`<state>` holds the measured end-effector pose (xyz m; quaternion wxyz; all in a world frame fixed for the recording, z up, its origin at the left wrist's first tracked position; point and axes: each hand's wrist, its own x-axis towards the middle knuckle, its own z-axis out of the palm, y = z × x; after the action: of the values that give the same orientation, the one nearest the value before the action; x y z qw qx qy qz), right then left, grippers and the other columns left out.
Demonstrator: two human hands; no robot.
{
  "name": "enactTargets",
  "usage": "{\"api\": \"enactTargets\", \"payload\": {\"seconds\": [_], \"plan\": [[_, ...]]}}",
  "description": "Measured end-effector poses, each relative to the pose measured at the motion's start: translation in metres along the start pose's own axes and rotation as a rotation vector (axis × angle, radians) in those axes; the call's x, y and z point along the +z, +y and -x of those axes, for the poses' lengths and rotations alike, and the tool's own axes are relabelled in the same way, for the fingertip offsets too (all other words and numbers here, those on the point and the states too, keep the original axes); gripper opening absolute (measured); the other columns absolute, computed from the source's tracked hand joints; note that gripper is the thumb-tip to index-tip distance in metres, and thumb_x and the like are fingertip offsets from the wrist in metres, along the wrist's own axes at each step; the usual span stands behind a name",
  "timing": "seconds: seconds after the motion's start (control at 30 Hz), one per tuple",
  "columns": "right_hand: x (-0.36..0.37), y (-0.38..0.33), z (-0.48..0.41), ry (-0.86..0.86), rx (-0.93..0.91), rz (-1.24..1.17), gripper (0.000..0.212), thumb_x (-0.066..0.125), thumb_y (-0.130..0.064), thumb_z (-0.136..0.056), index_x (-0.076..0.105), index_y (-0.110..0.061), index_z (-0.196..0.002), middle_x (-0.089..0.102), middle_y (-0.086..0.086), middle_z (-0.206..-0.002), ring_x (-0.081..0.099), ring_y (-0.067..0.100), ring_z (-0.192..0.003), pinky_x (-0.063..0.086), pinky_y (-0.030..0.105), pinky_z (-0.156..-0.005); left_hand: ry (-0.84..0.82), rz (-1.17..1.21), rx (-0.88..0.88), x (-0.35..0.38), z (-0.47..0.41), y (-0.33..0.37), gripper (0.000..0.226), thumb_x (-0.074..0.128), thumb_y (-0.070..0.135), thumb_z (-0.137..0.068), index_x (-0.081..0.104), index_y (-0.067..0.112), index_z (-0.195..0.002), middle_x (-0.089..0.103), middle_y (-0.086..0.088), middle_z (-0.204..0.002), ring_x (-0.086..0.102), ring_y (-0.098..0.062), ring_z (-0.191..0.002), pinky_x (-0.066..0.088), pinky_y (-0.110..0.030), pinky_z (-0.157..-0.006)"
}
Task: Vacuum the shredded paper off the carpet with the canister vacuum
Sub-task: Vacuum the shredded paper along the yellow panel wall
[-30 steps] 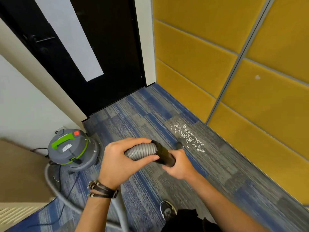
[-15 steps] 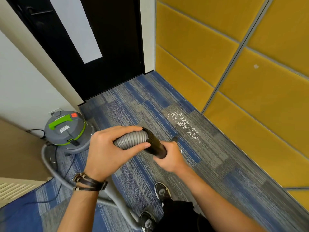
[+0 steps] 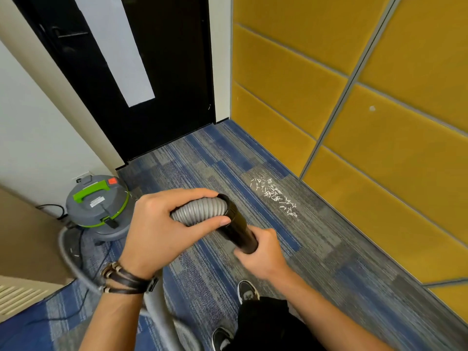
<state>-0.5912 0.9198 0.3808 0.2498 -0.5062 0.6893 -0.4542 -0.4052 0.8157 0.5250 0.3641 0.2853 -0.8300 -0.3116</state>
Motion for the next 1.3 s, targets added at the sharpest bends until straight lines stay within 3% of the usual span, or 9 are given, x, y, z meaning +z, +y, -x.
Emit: {"api": "enactTargets", "payload": {"seconds": [0.1, 0.17, 0.33, 0.47, 0.6, 0.8, 0.93, 1.07, 1.3], "plan": [[-0.005, 0.0, -0.011, 0.008, -0.033, -0.017, 0.043, 0.074, -0.008, -0.069, 0.046, -0.04, -0.062, 0.049, -0.018, -0.051, 0.044, 0.007, -0.045, 0.03, 0.013, -0.05, 0.018, -0.015, 0.032, 0.004, -0.001, -0.001, 0.043, 0.09, 0.051, -0.074, 0.082, 0.027, -0.108, 0.078, 0.017, -0.103, 0.075, -0.004, -0.096, 0.06, -0.035, -0.088], [-0.007, 0.005, -0.022, -0.001, -0.029, -0.006, 0.04, 0.073, -0.012, -0.07, 0.047, -0.041, -0.062, 0.048, -0.016, -0.05, 0.044, 0.007, -0.045, 0.032, 0.015, -0.051, 0.01, -0.02, 0.034, 0.009, -0.004, -0.007, 0.042, 0.091, 0.048, -0.073, 0.081, 0.026, -0.108, 0.078, 0.016, -0.105, 0.075, -0.005, -0.097, 0.061, -0.035, -0.088], [-0.018, 0.037, -0.05, -0.05, 0.046, 0.054, 0.04, 0.074, -0.012, -0.074, 0.05, -0.044, -0.065, 0.053, -0.018, -0.053, 0.049, 0.004, -0.048, 0.033, 0.015, -0.053, -0.067, -0.012, -0.068, 0.043, -0.019, -0.034, 0.043, 0.087, 0.059, -0.073, 0.081, 0.035, -0.108, 0.077, 0.023, -0.106, 0.073, 0.001, -0.099, 0.062, -0.039, -0.088], [-0.032, 0.06, -0.045, -0.055, 0.099, 0.045, 0.037, 0.07, -0.008, -0.073, 0.051, -0.038, -0.065, 0.051, -0.015, -0.053, 0.047, 0.005, -0.048, 0.034, 0.02, -0.053, -0.126, 0.036, -0.095, 0.07, -0.027, -0.042, 0.044, 0.084, 0.066, -0.071, 0.08, 0.039, -0.106, 0.076, 0.027, -0.104, 0.073, 0.003, -0.098, 0.062, -0.037, -0.088], [-0.053, 0.075, -0.04, -0.004, 0.132, 0.058, 0.04, 0.071, -0.004, -0.072, 0.048, -0.035, -0.062, 0.051, -0.015, -0.052, 0.044, 0.006, -0.047, 0.029, 0.015, -0.052, -0.178, 0.088, -0.049, 0.091, -0.042, -0.034, 0.044, 0.087, 0.061, -0.071, 0.081, 0.035, -0.106, 0.077, 0.024, -0.103, 0.074, 0.001, -0.097, 0.06, -0.03, -0.088], [-0.069, 0.095, -0.047, -0.056, 0.149, 0.127, 0.007, 0.07, -0.017, -0.07, 0.063, -0.014, -0.071, 0.058, -0.005, -0.056, 0.05, 0.011, -0.049, 0.038, 0.027, -0.051, -0.154, 0.099, -0.075, 0.107, -0.05, -0.042, 0.043, 0.087, 0.06, -0.072, 0.081, 0.036, -0.107, 0.077, 0.026, -0.106, 0.074, 0.0, -0.098, 0.062, -0.036, -0.089], [-0.06, 0.087, -0.068, -0.083, 0.142, 0.146, 0.006, 0.072, -0.022, -0.073, 0.065, -0.021, -0.072, 0.061, -0.006, -0.057, 0.057, 0.01, -0.052, 0.043, 0.025, -0.053, -0.093, 0.001, -0.062, 0.098, -0.056, -0.051, 0.04, 0.087, 0.055, -0.074, 0.081, 0.037, -0.11, 0.076, 0.025, -0.106, 0.073, 0.004, -0.099, 0.062, -0.036, -0.089], [-0.052, 0.076, -0.088, -0.116, 0.156, 0.134, 0.03, 0.073, -0.013, -0.074, 0.056, -0.037, -0.066, 0.059, -0.011, -0.058, 0.055, 0.005, -0.053, 0.041, 0.019, -0.056, -0.087, -0.027, -0.091, 0.088, -0.061, -0.056, 0.042, 0.084, 0.061, -0.074, 0.08, 0.039, -0.11, 0.076, 0.026, -0.105, 0.073, 0.004, -0.097, 0.062, -0.037, -0.086], [-0.039, 0.059, -0.084, -0.093, 0.137, 0.117, 0.038, 0.074, -0.011, -0.072, 0.05, -0.039, -0.062, 0.054, -0.015, -0.055, 0.053, 0.004, -0.05, 0.037, 0.016, -0.054, -0.042, 0.01, -0.107, 0.071, -0.059, -0.048, 0.044, 0.085, 0.06, -0.073, 0.081, 0.034, -0.107, 0.078, 0.021, -0.104, 0.074, -0.001, -0.096, 0.061, -0.035, -0.087]]}}
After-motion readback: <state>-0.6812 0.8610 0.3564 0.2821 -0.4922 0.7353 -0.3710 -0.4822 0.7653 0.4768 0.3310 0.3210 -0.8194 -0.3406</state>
